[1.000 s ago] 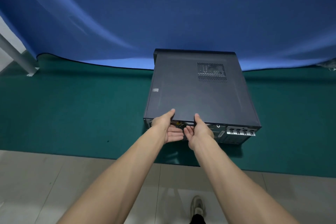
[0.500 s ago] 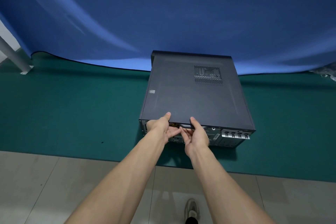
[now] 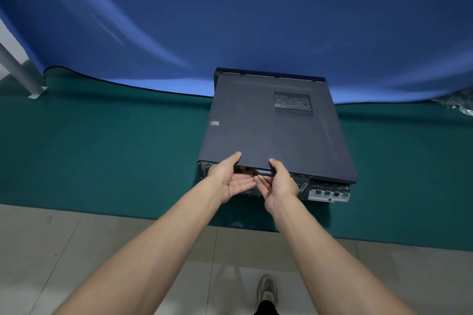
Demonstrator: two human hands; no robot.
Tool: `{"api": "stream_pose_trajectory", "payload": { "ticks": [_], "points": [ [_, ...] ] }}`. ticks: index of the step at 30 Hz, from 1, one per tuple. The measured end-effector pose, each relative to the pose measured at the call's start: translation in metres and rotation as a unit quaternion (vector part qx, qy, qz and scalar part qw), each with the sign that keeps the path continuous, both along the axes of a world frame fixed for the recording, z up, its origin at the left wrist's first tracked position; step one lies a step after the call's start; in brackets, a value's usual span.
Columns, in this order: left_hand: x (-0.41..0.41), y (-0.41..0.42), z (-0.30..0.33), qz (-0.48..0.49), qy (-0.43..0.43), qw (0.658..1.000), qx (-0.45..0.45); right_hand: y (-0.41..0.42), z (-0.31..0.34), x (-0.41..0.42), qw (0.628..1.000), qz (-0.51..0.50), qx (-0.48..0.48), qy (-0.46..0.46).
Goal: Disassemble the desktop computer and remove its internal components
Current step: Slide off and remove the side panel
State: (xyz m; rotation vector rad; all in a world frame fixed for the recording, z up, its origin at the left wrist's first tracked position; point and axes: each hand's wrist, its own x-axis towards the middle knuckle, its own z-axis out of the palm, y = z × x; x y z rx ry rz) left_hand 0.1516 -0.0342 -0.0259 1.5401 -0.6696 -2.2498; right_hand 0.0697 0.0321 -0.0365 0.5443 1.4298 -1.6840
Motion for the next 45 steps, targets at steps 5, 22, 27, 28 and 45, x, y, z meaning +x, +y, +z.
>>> {"api": "stream_pose_trajectory", "payload": {
  "ticks": [5,22,27,28,45],
  "points": [
    [0.017,-0.007,0.016,0.052,-0.008,0.996,-0.067,-0.005,0.025,0.0,0.999,0.016,-0.018,0.029],
    [0.028,-0.043,0.08,-0.014,0.025,0.991,-0.127,0.03,0.107,-0.033,0.786,0.488,0.281,0.255],
    [0.015,-0.018,0.105,-0.01,0.016,0.973,-0.23,0.019,0.138,-0.046,0.469,0.47,0.46,0.59],
    [0.012,-0.013,0.111,-0.016,0.011,0.965,-0.262,0.014,0.142,-0.046,0.456,0.454,0.433,0.631],
    [-0.057,0.03,0.169,-0.211,-0.027,0.879,-0.426,-0.01,0.201,-0.098,0.356,0.457,0.217,0.786]
  ]
}}
